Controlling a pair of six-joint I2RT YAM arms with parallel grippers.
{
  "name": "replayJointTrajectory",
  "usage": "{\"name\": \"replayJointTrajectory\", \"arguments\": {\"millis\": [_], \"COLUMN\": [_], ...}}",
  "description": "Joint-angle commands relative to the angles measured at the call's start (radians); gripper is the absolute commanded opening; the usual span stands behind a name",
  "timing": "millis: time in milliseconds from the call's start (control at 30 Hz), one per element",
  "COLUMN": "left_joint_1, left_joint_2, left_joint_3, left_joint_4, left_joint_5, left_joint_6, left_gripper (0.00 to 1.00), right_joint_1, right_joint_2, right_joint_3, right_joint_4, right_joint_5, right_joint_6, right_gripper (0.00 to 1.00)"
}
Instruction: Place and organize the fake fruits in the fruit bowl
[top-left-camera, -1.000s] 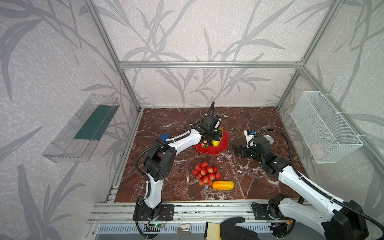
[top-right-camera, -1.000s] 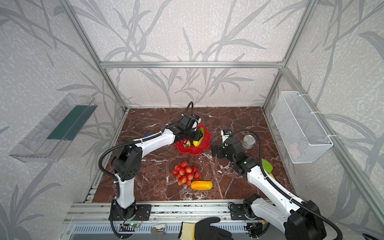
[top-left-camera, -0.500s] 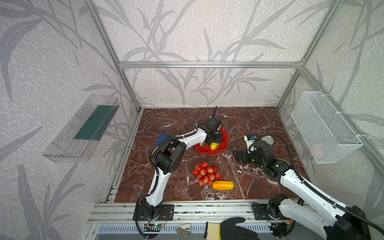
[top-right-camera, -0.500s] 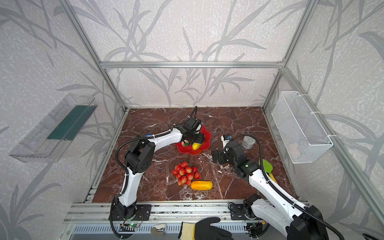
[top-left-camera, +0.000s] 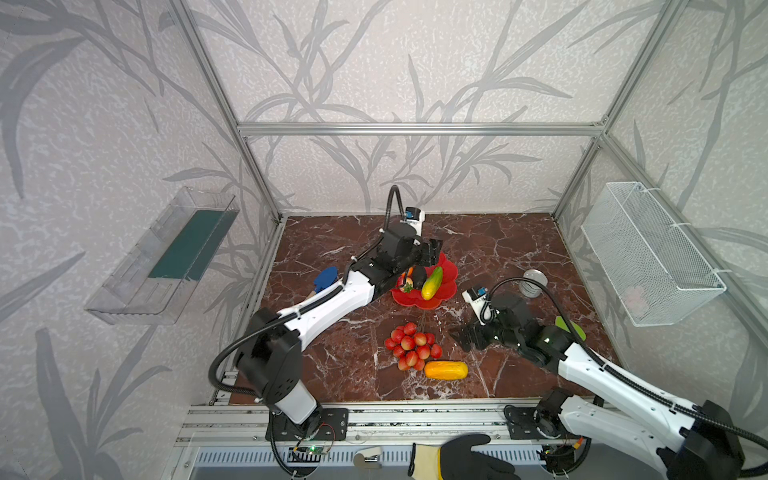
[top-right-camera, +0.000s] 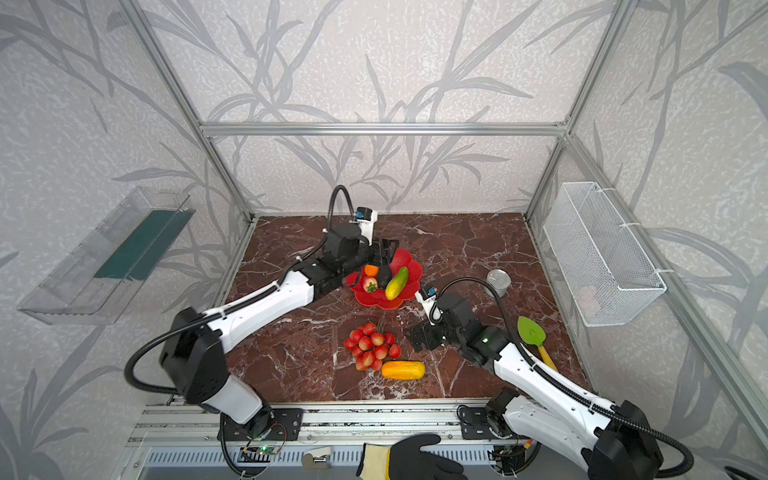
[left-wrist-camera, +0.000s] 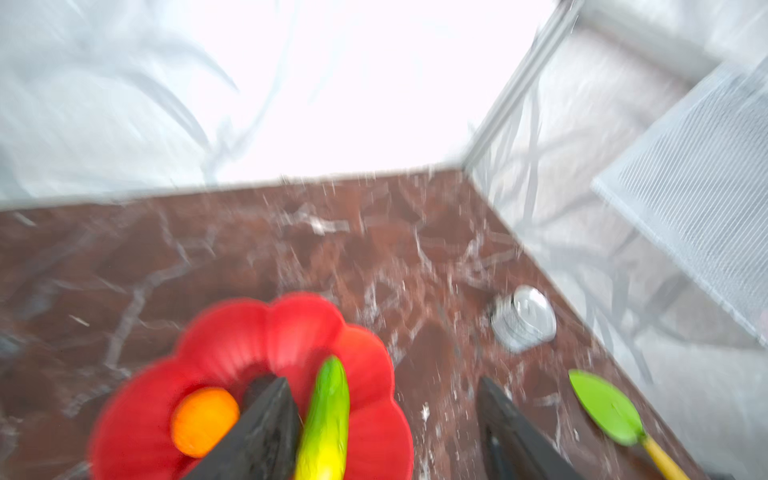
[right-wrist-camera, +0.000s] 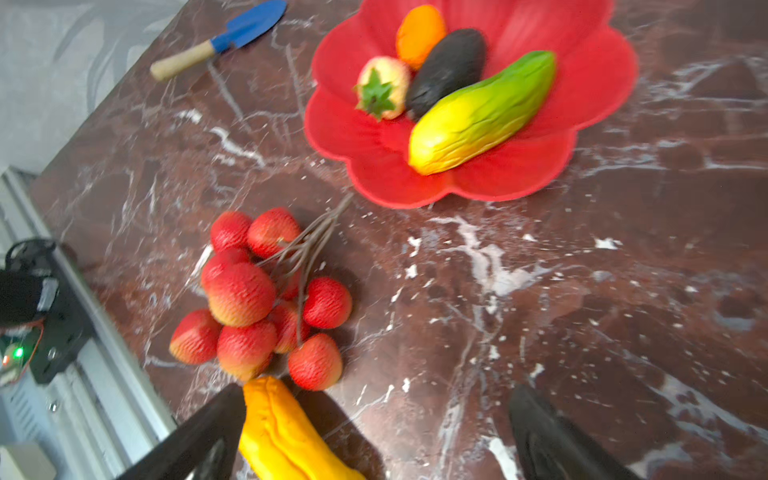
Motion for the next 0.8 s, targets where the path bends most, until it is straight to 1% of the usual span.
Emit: {"name": "replayJointTrajectory", "arguments": {"millis": [0,67,133,267,367,433,500,533,667,767], "left_joint_1": [0.004,0.010,0.021,0.053,0.072,0.089,0.105,0.112,0.129,0.141], "left_joint_2": [-0.091,-0.160,-0.238,-0.400,-0.501,-0.553,-0.592,-0.610,-0.659,-0.670], "left_joint_3": [-0.136,-0.230,-0.336,-0.532,-0.644,-0.665,-0.658,-0.658,-0.681,-0.689], "left_joint_4": [0.145,0.173,0.187,0.219,0.246,0.196,0.138,0.120,0.123,0.114], "left_joint_5": [-0.167,-0.196,-0.256,-0.314,-0.354,-0.378,-0.390,-0.399,-0.410,-0.400], "left_joint_6": [0.022,0.044,0.019,-0.051,-0.063,-0.065,-0.058,-0.052,-0.046,-0.058], "left_gripper": [0.77,0.83,0.92,0.96,0.99,1.00,1.00,1.00,1.00,1.00], "right_joint_1": [0.089,0.125,0.165,0.212,0.241,0.262,0.279,0.310,0.358,0.370], "right_joint_2": [0.013,0.020,0.025,0.045,0.086,0.127,0.168,0.191,0.270,0.322], "right_joint_3": [-0.018,-0.027,-0.036,-0.053,-0.045,-0.030,-0.015,-0.007,0.023,0.048], "right_joint_4": [-0.039,-0.054,-0.074,-0.078,-0.077,-0.081,-0.089,-0.093,-0.100,-0.115], "right_joint_5": [0.030,0.035,0.052,0.066,0.074,0.073,0.099,0.106,0.136,0.155], "right_joint_6": [-0.040,-0.031,-0.019,0.003,0.009,0.008,0.016,0.017,0.013,0.012], "right_gripper": [0.98,0.98,0.97,0.95,0.93,0.93,0.93,0.92,0.91,0.84]}}
